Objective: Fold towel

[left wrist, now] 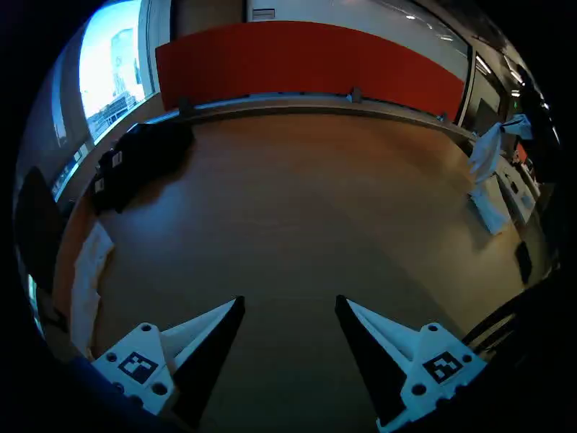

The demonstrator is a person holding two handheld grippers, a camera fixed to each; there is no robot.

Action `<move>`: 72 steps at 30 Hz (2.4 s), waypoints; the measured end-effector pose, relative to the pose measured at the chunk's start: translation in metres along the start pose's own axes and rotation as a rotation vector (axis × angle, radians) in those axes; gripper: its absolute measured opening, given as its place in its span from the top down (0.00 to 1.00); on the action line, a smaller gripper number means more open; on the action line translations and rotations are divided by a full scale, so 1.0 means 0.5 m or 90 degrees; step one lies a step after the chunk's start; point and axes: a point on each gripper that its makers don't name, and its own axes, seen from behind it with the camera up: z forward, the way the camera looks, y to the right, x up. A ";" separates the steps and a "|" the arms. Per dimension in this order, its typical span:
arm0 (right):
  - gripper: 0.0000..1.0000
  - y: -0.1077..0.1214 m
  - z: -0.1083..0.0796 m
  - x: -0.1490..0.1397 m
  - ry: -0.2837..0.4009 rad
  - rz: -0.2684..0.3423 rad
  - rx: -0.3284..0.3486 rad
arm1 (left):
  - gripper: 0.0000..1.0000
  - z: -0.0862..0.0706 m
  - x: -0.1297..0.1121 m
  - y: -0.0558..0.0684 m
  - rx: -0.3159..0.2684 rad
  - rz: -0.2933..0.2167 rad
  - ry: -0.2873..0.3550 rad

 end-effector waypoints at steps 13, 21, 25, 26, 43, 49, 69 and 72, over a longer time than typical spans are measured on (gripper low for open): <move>0.94 0.039 -0.036 -0.114 -0.032 0.053 -0.034 | 0.07 0.000 0.006 0.009 -0.003 0.013 -0.002; 0.94 0.050 -0.078 -0.223 -0.061 0.106 -0.057 | 0.07 0.001 0.006 0.016 -0.007 0.020 -0.003; 0.94 0.040 -0.088 -0.279 -0.082 0.127 -0.062 | 0.07 0.000 0.006 0.020 -0.008 0.023 -0.004; 0.94 0.036 -0.090 -0.292 -0.086 0.132 -0.062 | 0.07 -0.001 0.006 0.021 -0.008 0.024 -0.004; 0.95 -0.007 -0.078 -0.425 -0.143 0.192 -0.066 | 0.07 -0.007 0.005 0.021 -0.006 0.030 -0.004; 0.95 -0.013 -0.067 -0.462 -0.161 0.212 -0.072 | 0.07 -0.009 0.004 0.018 -0.003 0.031 -0.005; 0.95 -0.017 -0.045 -0.521 -0.196 0.254 -0.084 | 0.07 -0.012 -0.002 0.007 0.004 0.031 -0.008; 0.95 -0.014 -0.044 -0.519 -0.194 0.254 -0.087 | 0.07 -0.012 -0.001 0.006 0.003 0.031 -0.007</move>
